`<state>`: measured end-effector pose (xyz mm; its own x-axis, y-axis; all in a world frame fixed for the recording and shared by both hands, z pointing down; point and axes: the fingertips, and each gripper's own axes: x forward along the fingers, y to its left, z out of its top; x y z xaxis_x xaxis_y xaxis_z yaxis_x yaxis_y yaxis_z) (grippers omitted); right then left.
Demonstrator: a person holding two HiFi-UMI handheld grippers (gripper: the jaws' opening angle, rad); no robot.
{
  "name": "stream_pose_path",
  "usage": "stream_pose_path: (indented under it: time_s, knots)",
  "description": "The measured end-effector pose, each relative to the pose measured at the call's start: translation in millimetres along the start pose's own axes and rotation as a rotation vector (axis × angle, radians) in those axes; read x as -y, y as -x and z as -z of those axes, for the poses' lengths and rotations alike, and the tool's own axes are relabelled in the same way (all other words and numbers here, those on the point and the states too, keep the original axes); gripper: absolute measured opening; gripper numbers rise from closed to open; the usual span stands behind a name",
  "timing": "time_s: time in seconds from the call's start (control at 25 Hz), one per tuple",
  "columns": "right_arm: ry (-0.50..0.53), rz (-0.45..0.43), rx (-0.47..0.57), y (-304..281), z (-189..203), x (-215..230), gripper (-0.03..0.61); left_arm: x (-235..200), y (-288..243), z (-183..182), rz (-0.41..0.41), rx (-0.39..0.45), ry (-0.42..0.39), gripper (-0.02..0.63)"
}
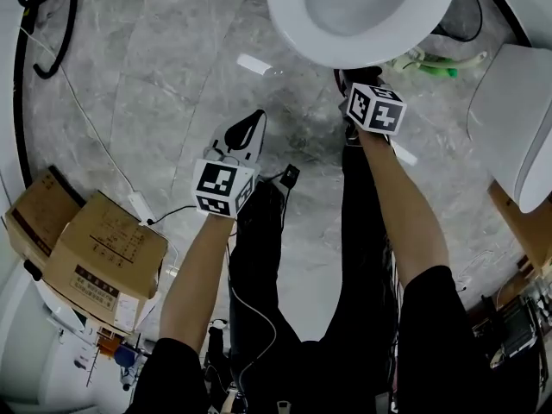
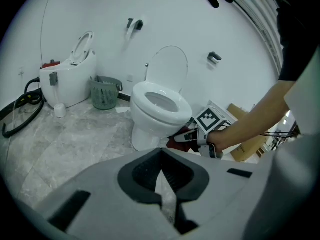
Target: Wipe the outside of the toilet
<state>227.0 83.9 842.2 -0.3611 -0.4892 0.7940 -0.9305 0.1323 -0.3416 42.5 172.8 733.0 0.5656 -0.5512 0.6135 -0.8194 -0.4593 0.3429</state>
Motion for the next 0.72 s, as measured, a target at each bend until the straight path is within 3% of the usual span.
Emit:
stream_pose_path:
  time_s: [0.4,0.72]
  knots:
    - [-0.056,-0.008,-0.008,-33,12,-91,0.071,-53,51,18,-0.052,0.030,0.046,0.009]
    - [0.044,0.005,0.023,-49,-10,-165,0.072,-106,100,16,-0.076,0.080,0.071,0.009]
